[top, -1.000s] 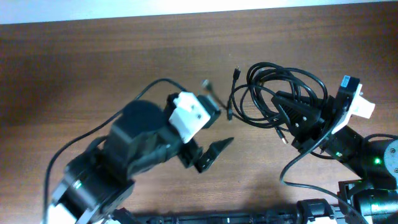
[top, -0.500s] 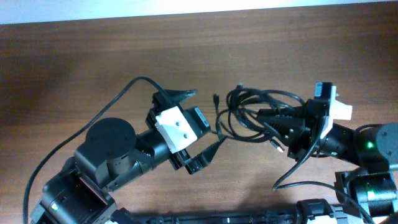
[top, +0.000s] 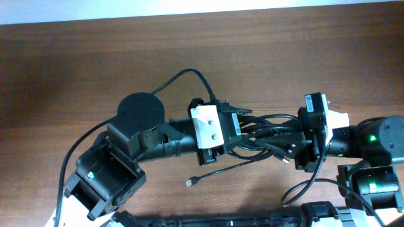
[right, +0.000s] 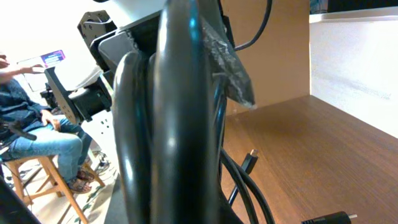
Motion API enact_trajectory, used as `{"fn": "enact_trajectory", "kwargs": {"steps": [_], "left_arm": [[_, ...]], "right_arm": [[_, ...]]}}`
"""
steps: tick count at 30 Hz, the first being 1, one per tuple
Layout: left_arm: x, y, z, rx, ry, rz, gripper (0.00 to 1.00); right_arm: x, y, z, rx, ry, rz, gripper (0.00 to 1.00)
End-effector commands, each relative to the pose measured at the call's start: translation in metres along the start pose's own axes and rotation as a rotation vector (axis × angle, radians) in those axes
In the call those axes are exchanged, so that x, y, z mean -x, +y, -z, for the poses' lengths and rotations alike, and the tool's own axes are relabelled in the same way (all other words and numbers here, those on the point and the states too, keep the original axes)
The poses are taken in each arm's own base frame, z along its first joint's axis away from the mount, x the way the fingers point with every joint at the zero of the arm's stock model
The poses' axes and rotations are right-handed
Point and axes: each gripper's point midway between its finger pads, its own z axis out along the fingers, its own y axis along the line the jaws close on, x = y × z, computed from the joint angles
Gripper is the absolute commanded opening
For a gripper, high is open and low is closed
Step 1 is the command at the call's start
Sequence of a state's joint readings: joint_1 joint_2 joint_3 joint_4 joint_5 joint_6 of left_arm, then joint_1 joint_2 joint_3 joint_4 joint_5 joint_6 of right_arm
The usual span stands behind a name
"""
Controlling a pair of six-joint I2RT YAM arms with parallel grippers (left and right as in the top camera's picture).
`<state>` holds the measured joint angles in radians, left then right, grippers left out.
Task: Untangle cables
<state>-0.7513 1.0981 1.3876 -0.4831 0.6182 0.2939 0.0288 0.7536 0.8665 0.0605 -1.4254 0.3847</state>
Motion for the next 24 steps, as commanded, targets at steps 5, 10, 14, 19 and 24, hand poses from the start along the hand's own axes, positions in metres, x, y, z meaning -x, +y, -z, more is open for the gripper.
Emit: {"fn": "enact_trajectory", "kwargs": {"steps": [5, 10, 14, 19, 24], "left_arm": [[0.008, -0.003, 0.002, -0.017, -0.021, -0.010, 0.00], [-0.006, 0.020, 0.004, 0.126, 0.048, 0.007, 0.00], [-0.013, 0.046, 0.027, 0.337, 0.108, 0.024, 0.00], [-0.013, 0.061, 0.061, 0.522, 0.126, 0.083, 0.00], [-0.021, 0.085, 0.081, 0.714, 0.110, 0.246, 0.00]], "right_arm": [[0.002, 0.007, 0.000, 0.026, 0.007, 0.028, 0.04], [0.002, 0.007, 0.000, 0.026, 0.007, 0.027, 0.28], [0.001, 0.001, -0.001, 0.015, 0.005, 0.011, 0.81], [-0.012, -0.051, 0.000, -0.179, -0.022, -0.223, 0.91], [-0.015, -0.068, 0.003, -0.259, -0.038, -0.283, 0.93]]}}
